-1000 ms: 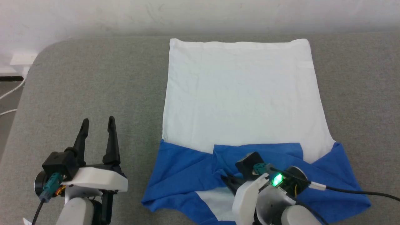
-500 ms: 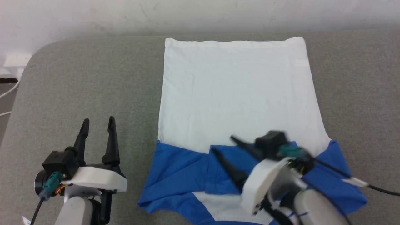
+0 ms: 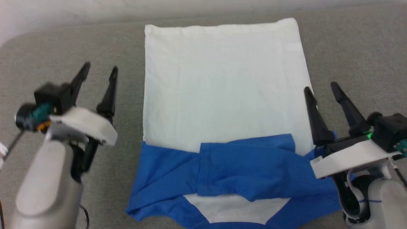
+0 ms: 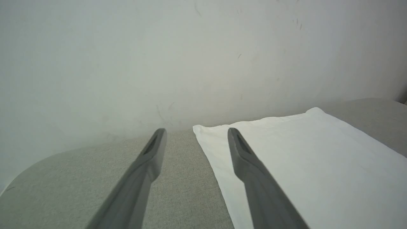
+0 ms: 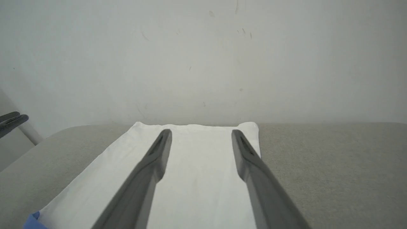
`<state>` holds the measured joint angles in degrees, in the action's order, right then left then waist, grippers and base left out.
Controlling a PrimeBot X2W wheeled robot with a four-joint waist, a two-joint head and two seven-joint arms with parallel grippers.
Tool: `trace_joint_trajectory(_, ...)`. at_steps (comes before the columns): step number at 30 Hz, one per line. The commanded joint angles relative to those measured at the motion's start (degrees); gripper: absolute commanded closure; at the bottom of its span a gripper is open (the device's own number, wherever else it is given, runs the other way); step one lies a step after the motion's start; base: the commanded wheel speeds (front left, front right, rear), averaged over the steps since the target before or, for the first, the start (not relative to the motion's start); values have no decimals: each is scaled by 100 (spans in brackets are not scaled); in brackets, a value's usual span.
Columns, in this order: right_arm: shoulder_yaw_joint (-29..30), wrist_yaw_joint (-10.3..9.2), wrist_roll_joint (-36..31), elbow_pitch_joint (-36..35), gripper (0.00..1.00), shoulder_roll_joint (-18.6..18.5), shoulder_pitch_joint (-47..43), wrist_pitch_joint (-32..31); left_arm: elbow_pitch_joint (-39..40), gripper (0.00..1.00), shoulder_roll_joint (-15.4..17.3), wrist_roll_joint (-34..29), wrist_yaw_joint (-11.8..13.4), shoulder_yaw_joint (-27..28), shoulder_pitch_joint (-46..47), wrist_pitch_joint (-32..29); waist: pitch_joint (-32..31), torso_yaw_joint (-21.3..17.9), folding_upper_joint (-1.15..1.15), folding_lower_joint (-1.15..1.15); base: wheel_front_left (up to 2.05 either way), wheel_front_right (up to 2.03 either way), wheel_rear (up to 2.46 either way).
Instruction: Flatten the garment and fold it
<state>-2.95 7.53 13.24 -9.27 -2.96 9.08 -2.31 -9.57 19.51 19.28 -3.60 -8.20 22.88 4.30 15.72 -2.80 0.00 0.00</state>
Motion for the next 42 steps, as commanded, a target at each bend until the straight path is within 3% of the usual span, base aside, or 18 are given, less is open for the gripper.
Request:
trace_joint_trajectory(1, 92, -4, -24, -7, 0, 8, 2, 35, -92, 0, 92, 40, -88, -49, 340, -191, 419, -248, 0, 0, 0, 0, 0)
trace_joint_trajectory(6, 276, -4, 80, 23, 0, 8, 153, 101, -290, 0, 385, 332, -285, -202, 1524, -1147, 1016, -594, 0, 0, 0, 0, 0)
trace_joint_trajectory(12, 199, -4, 231, 45, 0, 8, 299, 270, -556, 0, 726, 610, -303, -216, 2807, -2547, 1637, -1015, 0, 0, 0, 0, 0)
trace_joint_trajectory(17, 23, -4, 412, 15, 0, 8, 387, 464, -748, 0, 937, 723, -23, -128, 3560, -3734, 2050, -1350, 0, 0, 0, 0, 0)
trace_joint_trajectory(26, -213, -4, 653, 59, 0, 8, 443, 721, -694, 0, 1339, 545, 799, 13, 4070, -5230, 2567, -1821, 0, 0, 0, 0, 0)
trace_joint_trajectory(31, -325, -4, 733, 124, 0, 8, 498, 826, -491, 0, 1552, 431, 1135, 95, 3975, -5631, 2745, -1920, 0, 0, 0, 0, 0)
trace_joint_trajectory(40, -448, -4, 773, 223, 0, 8, 639, 887, -162, 0, 1644, 476, 1283, 121, 3685, -5864, 2862, -1920, 0, 0, 0, 0, 0)
trace_joint_trajectory(41, -451, -4, 774, 231, 0, 8, 650, 885, -146, 22, 1618, 529, 1262, 116, 3654, -5894, 2866, -1915, 0, 0, 0, 0, 0)
trace_joint_trajectory(42, -450, -4, 776, 236, 0, 8, 659, 883, -125, 71, 1610, 561, 1234, 94, 3619, -5935, 2870, -1907, 0, 0, 0, 0, 0)
